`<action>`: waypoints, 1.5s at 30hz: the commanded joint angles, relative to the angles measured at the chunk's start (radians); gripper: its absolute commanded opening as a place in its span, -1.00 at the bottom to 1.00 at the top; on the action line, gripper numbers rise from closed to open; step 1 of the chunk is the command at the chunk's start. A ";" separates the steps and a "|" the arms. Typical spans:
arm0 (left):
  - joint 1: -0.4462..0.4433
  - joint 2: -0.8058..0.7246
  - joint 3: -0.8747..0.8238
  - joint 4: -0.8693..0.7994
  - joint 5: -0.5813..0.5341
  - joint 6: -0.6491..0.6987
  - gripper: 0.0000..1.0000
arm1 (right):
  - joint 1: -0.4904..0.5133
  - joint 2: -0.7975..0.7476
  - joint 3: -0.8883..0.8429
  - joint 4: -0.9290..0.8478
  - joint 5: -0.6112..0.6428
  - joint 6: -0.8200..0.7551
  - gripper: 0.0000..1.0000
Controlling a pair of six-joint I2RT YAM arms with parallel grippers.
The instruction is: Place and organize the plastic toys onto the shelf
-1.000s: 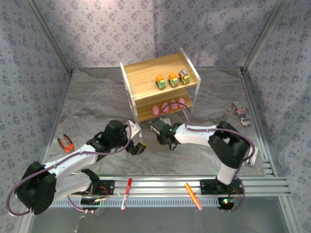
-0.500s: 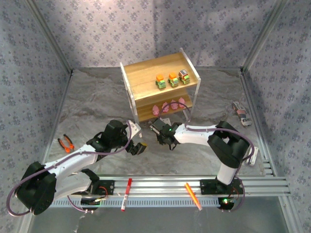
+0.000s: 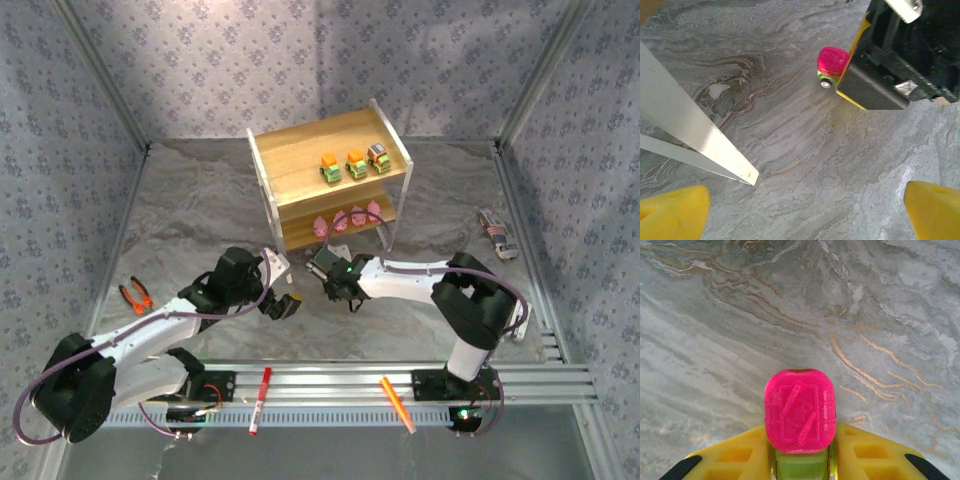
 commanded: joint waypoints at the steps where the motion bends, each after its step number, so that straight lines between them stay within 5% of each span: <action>1: -0.001 0.000 -0.001 0.027 0.018 0.000 0.99 | 0.024 -0.066 0.029 -0.071 0.041 -0.001 -0.36; 14: -0.001 0.003 0.001 0.021 0.026 0.004 0.99 | 0.116 -0.268 0.065 -0.274 0.097 0.037 -0.37; 25: -0.001 -0.004 0.003 0.014 0.027 0.001 0.99 | 0.193 -0.418 0.257 -0.470 0.169 0.048 -0.37; 45: 0.013 -0.044 0.082 -0.075 -0.013 0.034 0.99 | 0.238 -0.287 0.827 -0.716 0.239 -0.097 -0.38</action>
